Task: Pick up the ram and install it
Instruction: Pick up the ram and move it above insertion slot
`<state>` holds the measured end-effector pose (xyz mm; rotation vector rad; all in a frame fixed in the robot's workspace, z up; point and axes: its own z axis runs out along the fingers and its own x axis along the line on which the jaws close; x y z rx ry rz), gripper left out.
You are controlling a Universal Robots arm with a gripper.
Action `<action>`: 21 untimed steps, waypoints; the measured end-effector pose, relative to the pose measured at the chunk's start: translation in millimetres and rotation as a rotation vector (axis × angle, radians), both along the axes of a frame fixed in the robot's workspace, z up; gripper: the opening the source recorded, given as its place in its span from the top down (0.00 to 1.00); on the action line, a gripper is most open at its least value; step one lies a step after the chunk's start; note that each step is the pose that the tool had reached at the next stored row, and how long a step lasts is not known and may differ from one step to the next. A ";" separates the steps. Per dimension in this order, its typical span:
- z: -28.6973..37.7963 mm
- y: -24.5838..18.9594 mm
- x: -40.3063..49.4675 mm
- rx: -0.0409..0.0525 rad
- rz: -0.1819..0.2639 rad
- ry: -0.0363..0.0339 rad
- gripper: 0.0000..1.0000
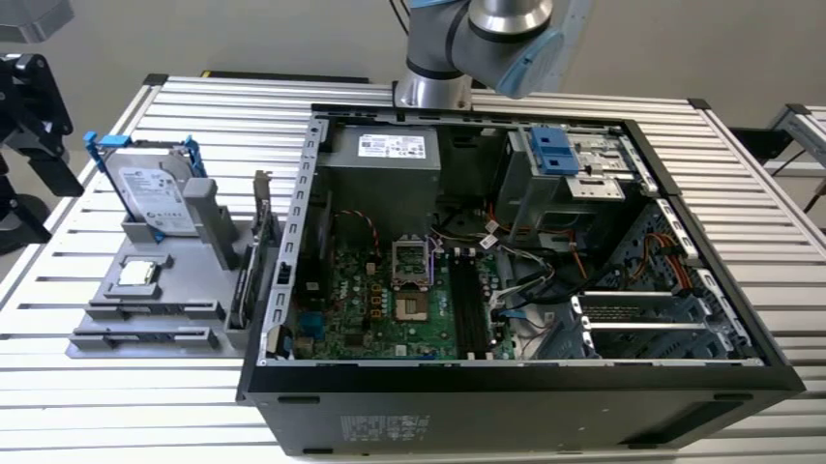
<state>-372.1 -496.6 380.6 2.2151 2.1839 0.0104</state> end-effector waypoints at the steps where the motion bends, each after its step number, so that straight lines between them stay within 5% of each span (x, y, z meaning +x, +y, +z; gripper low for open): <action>1: 0.0 0.0 0.0 0.0000 0.000 0.0000 0.00; 21: -12.8 0.0 0.0 0.0001 0.000 0.0007 0.00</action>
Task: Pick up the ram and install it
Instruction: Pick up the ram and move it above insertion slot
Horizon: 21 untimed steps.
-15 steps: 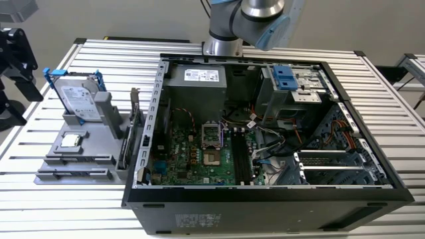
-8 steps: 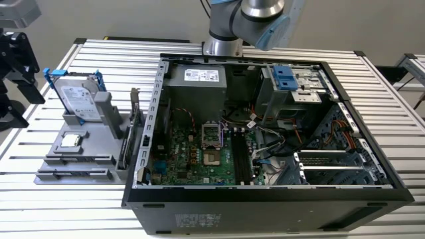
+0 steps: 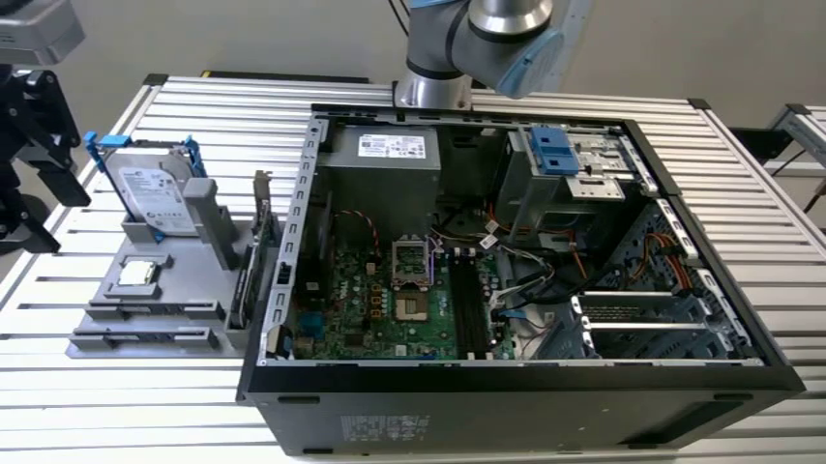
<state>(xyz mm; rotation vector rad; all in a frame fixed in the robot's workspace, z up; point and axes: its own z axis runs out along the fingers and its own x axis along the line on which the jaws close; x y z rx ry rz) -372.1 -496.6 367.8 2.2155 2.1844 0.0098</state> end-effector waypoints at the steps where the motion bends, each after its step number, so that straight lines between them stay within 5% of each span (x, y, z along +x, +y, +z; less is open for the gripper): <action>1: -0.7 0.0 0.0 -0.0001 0.000 0.0002 0.00; 21: -15.2 0.0 0.0 -0.0001 0.000 0.0052 0.00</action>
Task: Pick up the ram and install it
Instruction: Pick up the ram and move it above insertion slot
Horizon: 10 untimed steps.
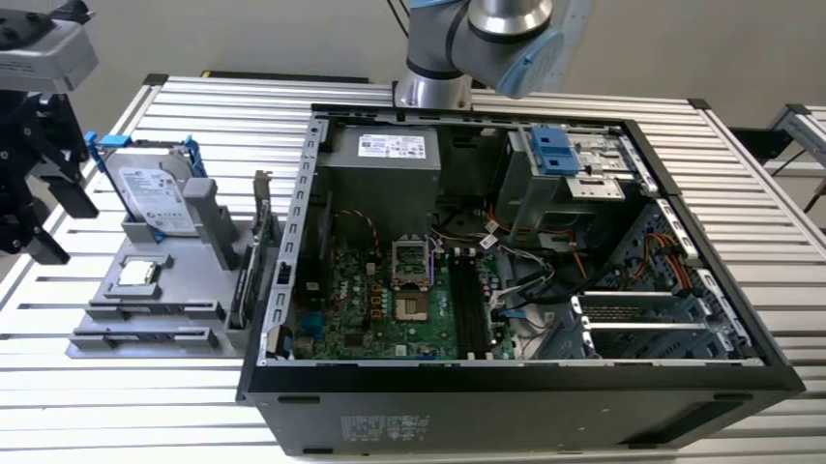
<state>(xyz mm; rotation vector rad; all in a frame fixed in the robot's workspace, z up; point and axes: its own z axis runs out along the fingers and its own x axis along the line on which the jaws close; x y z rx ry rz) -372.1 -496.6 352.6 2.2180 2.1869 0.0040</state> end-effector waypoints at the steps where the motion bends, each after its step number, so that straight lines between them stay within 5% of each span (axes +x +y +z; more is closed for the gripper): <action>1: -0.7 0.0 0.0 0.0000 0.000 0.0003 0.00; 10: -5.0 0.0 0.0 -0.0001 0.000 0.0109 0.00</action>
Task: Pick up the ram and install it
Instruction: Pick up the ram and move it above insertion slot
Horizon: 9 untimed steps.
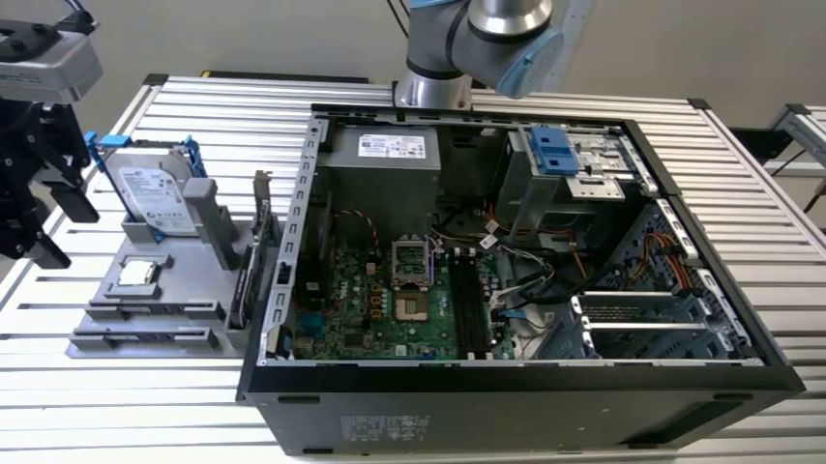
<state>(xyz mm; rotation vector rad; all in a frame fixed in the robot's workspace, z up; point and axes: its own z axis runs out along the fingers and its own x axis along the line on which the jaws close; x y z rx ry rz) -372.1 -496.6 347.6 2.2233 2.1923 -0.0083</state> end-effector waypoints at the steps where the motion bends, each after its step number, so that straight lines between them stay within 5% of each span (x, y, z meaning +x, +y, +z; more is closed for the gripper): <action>1: -0.4 0.0 0.0 0.0000 0.000 0.0016 0.00; 9: -4.5 0.0 0.0 -0.0001 0.000 0.0098 0.00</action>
